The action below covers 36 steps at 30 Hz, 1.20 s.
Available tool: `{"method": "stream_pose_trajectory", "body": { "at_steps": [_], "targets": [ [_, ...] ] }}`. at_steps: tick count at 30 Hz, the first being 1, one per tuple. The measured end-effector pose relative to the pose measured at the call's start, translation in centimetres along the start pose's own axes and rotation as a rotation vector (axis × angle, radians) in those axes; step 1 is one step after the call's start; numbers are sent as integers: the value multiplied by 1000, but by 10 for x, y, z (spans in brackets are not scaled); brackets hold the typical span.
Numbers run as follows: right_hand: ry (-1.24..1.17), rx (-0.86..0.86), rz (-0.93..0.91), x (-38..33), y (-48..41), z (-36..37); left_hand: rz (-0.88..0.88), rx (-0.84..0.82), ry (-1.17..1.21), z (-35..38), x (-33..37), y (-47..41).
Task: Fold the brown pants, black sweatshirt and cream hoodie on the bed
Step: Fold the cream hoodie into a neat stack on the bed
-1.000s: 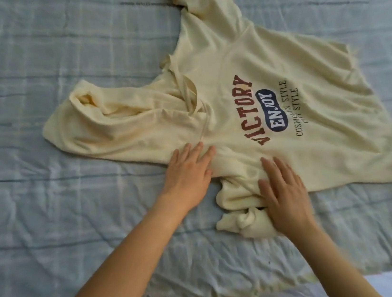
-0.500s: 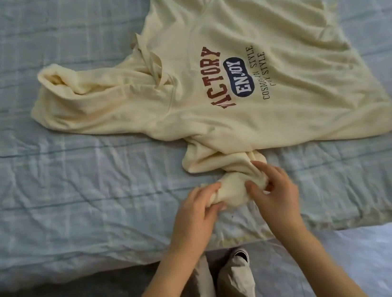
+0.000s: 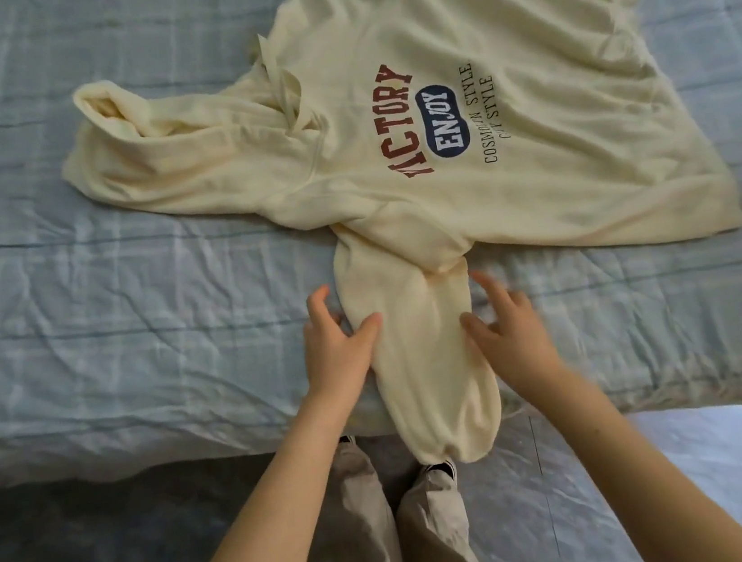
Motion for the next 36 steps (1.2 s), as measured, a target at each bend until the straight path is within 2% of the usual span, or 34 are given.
{"method": "stream_pose_trajectory", "body": {
  "at_steps": [3,5,8,10,13,17,21,26,28,31,36],
  "targets": [
    [-20,-87,-104,-4,-1,20,110,-5,55,9,4,4],
    [-47,-12,-160,-4,12,17,143,-33,114,5,4,14],
    [-173,118,-122,13,55,8,166,-36,164,-9,-3,40],
    [-163,41,-24,29,83,10,127,-67,80,-13,-16,62],
    [2,-163,43,45,94,18,70,-74,-55,-13,-37,79],
    [-21,48,-64,38,54,5,144,59,-102,-15,-35,47],
    [-28,0,-67,16,16,15,151,-33,-90,-3,-11,16],
    [-234,161,-3,33,30,-1,281,127,-91,-30,-17,37],
    [-227,105,8,43,43,3,194,113,-96,-36,-36,53],
    [-156,16,20,53,53,20,4,84,47,-34,-60,62],
    [-166,78,-28,67,78,37,-9,113,211,-29,-81,78]
  ]
}}
Point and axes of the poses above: each hand's wrist, its own y-axis away from the middle knuckle, its own z-axis out of the palm, x = y × z, the point moved 2 cm from there along -y, towards the middle knuckle, and after that the axes turned 2 degrees about y, right-handed, at the moved point
